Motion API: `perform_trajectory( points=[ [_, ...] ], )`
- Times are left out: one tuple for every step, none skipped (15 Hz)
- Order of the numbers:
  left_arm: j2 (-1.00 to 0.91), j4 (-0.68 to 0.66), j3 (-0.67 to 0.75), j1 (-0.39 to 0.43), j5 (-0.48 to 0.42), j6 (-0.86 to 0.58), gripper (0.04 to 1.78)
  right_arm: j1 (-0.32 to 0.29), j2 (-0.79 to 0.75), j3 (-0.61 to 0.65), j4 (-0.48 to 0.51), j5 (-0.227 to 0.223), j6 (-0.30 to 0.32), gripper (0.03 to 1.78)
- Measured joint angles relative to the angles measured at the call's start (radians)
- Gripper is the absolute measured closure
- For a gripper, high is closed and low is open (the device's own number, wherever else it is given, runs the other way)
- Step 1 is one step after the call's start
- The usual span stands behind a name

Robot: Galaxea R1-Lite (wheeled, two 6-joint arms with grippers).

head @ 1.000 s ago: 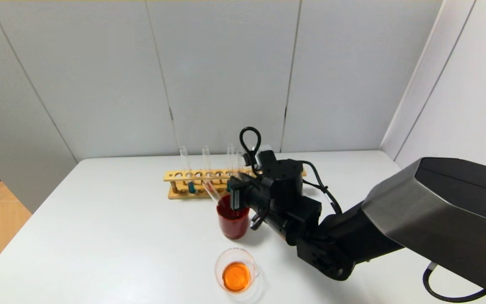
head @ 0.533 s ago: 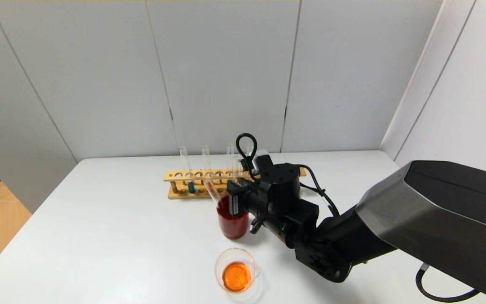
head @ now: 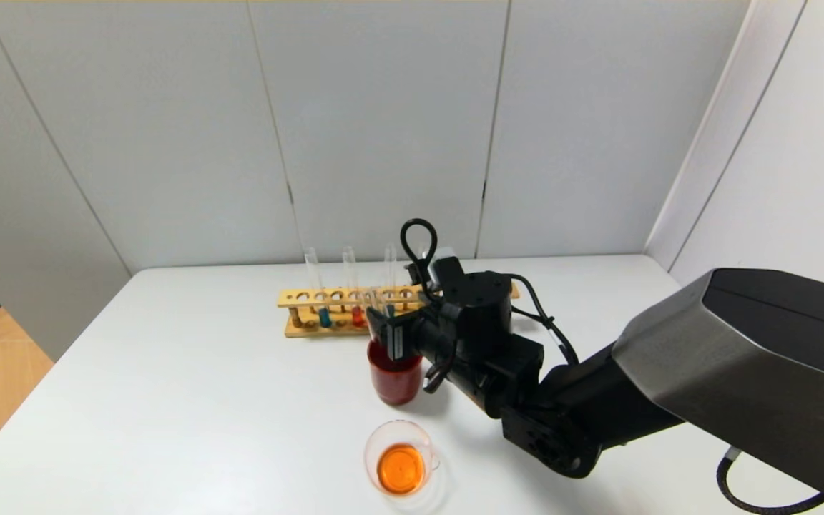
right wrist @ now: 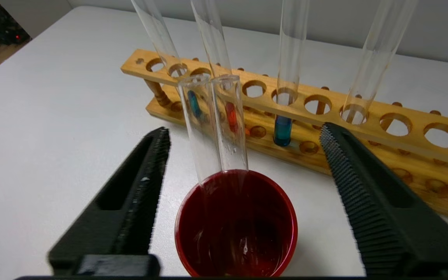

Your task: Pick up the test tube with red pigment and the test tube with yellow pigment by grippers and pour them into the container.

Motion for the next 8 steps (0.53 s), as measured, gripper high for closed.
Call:
perform_trajectory(
  points=[
    [0.0,0.0,0.0,0.0,0.0,0.001,0.08,0.001,-0.008,0.0,0.0,-0.002,0.0,0.24],
    [0.0,0.0,0.0,0.0,0.0,0.0,0.08,0.001,-0.021,0.0,0.0,-0.005,0.0,0.16],
    [0.0,0.0,0.0,0.0,0.0,0.0,0.08,0.001,-0.042,0.003,0.001,-0.007,0.002,0.1],
    [0.0,0.0,0.0,0.0,0.001,0.0,0.08,0.001,-0.068,0.004,0.004,-0.009,0.003,0.07],
    [0.0,0.0,0.0,0.0,0.0,0.001,0.08,0.0,-0.1,0.006,0.009,-0.014,0.003,0.06],
    [0.0,0.0,0.0,0.0,0.0,0.0,0.08,-0.003,-0.143,0.006,0.013,-0.024,-0.001,0.06],
    [0.0,0.0,0.0,0.0,0.0,0.0,0.08,-0.009,-0.189,0.006,0.023,-0.036,-0.016,0.06],
    [0.0,0.0,0.0,0.0,0.001,0.0,0.08,-0.02,-0.242,0.006,0.035,-0.049,-0.042,0.06]
  ],
)
